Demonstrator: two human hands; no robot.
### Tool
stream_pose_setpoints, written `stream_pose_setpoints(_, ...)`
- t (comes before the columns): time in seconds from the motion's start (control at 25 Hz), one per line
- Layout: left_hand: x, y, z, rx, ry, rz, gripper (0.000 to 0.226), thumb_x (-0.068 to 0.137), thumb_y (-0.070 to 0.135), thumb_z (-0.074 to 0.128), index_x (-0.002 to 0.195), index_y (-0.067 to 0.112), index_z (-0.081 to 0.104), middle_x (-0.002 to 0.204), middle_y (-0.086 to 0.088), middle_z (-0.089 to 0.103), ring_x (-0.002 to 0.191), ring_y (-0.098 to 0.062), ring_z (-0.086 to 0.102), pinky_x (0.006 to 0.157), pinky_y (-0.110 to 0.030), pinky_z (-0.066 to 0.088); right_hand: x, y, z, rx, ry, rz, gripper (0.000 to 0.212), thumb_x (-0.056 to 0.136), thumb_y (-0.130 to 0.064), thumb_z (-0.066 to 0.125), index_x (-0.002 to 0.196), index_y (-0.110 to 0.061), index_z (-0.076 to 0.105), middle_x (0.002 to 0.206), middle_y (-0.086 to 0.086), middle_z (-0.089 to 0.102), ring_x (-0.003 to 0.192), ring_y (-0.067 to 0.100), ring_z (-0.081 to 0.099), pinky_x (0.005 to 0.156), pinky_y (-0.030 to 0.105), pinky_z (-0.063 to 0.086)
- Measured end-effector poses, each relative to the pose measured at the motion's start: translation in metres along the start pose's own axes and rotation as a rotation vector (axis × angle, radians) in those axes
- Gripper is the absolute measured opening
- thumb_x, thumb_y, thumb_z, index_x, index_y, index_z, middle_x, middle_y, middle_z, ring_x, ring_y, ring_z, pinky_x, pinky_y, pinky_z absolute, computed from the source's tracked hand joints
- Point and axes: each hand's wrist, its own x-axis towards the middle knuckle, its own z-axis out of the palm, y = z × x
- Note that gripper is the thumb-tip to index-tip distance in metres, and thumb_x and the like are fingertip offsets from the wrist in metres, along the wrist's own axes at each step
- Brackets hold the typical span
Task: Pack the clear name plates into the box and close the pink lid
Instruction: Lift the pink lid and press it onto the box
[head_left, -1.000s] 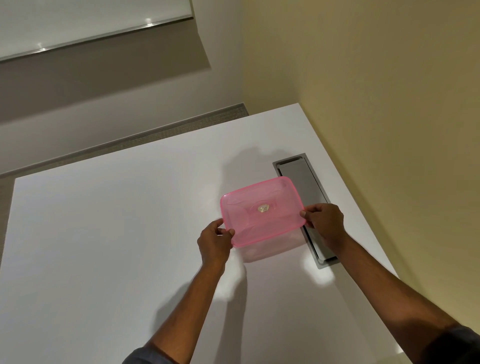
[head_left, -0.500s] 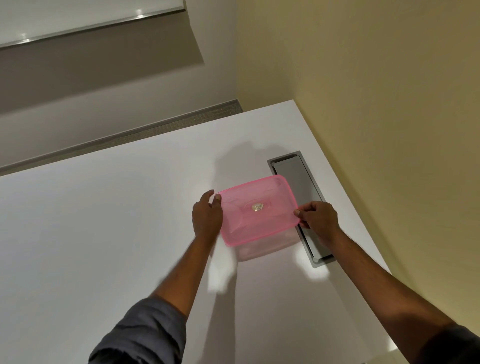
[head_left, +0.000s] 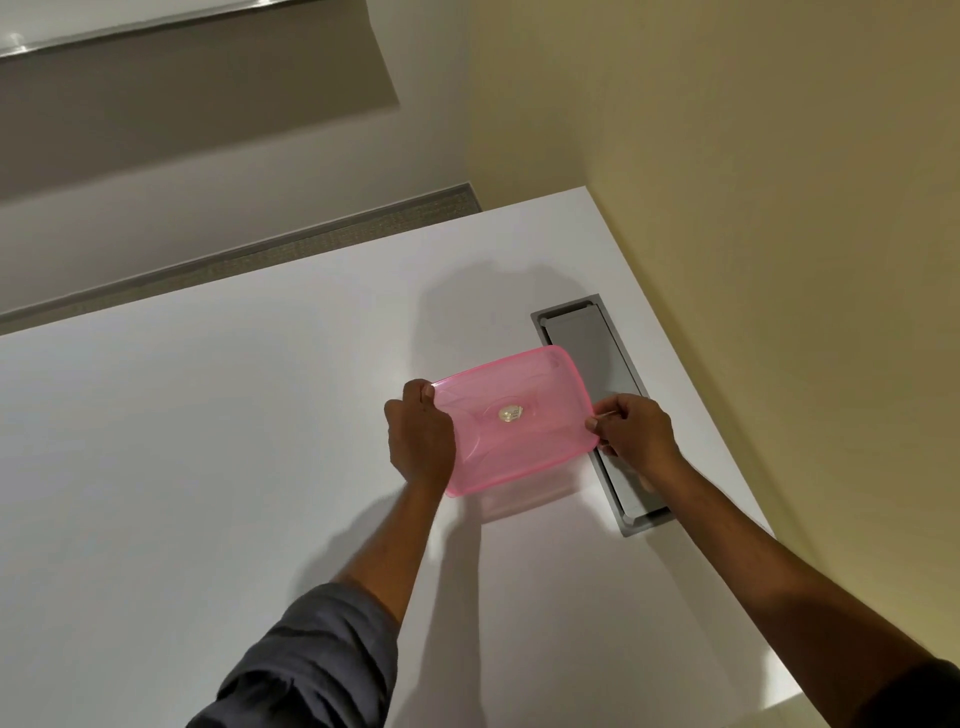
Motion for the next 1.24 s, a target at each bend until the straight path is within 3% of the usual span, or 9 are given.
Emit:
stream_pose_setpoints(0.12, -0.014, -0.005, 0.007, 0.077, 0.066, 0.049, 0.029, 0.113, 0.028, 0.035, 0.123, 0.034, 0.061, 0.11, -0.005, 0.056, 0.079, -0.034, 0.057, 0.079, -0.039, 0.046, 0.008, -0.006, 0.012, -0.216, 0.0, -0.197, 0.027, 0.096, -0.015, 0.068, 0.123, -0.011, 0.07, 0.11, 0.007, 0.075, 0.096, 0.026, 0.069, 0.081, 0.033, 0.052)
stream_pose_setpoints(0.28, -0.008, -0.007, 0.008, 0.115, 0.061, 0.057, 0.026, 0.112, 0.029, 0.033, 0.121, 0.037, 0.057, 0.106, -0.002, 0.054, 0.076, -0.032, 0.055, 0.076, -0.037, 0.044, 0.032, -0.027, 0.03, -0.224, 0.041, -0.334, 0.049, 0.101, -0.051, 0.062, 0.133, -0.013, 0.064, 0.117, 0.007, 0.068, 0.099, 0.024, 0.066, 0.08, 0.032, 0.049)
stream_pose_setpoints(0.44, -0.009, -0.01, 0.01, 0.113, 0.084, 0.074, 0.027, 0.109, 0.03, 0.033, 0.12, 0.038, 0.056, 0.109, -0.001, 0.056, 0.076, -0.031, 0.056, 0.075, -0.037, 0.043, 0.063, -0.055, 0.048, -0.448, 0.085, -0.512, 0.052, 0.105, -0.065, 0.043, 0.112, -0.018, 0.063, 0.106, 0.01, 0.064, 0.089, 0.028, 0.065, 0.071, 0.033, 0.046)
stream_pose_setpoints(0.64, -0.006, -0.014, 0.014, 0.101, 0.099, 0.081, 0.026, 0.111, 0.035, 0.033, 0.122, 0.038, 0.057, 0.109, -0.002, 0.058, 0.075, -0.029, 0.054, 0.075, -0.037, 0.045, 0.084, -0.068, 0.063, -0.513, 0.193, -0.557, 0.054, 0.109, -0.056, 0.038, 0.093, -0.011, 0.061, 0.092, 0.014, 0.067, 0.082, 0.035, 0.067, 0.067, 0.033, 0.038)
stream_pose_setpoints(0.96, -0.003, -0.014, 0.015, 0.076, 0.106, 0.092, 0.046, 0.104, 0.052, 0.017, 0.118, 0.035, 0.058, 0.107, -0.001, 0.062, 0.077, -0.027, 0.055, 0.076, -0.037, 0.045, 0.1, -0.074, 0.061, -0.526, 0.104, -0.603, 0.047, 0.114, -0.035, 0.039, 0.087, -0.005, 0.063, 0.083, 0.018, 0.07, 0.08, 0.042, 0.068, 0.069, 0.042, 0.048)
stream_pose_setpoints(1.08, 0.001, -0.015, 0.017, 0.067, 0.128, 0.107, 0.041, 0.11, 0.048, 0.021, 0.115, 0.032, 0.059, 0.102, 0.001, 0.063, 0.078, -0.024, 0.055, 0.075, -0.034, 0.043, 0.108, -0.078, 0.06, -0.51, 0.055, -0.527, 0.05, 0.113, -0.038, 0.04, 0.082, -0.006, 0.063, 0.084, 0.019, 0.073, 0.083, 0.04, 0.069, 0.075, 0.042, 0.051)
stream_pose_setpoints(1.24, -0.001, -0.015, 0.018, 0.09, 0.147, 0.109, 0.04, 0.113, 0.047, 0.023, 0.116, 0.032, 0.06, 0.105, 0.001, 0.066, 0.079, -0.022, 0.055, 0.076, -0.033, 0.042, 0.11, -0.075, 0.06, -0.454, 0.094, -0.49, 0.052, 0.109, -0.047, 0.043, 0.069, -0.015, 0.052, 0.074, 0.011, 0.069, 0.075, 0.034, 0.067, 0.067, 0.034, 0.042)
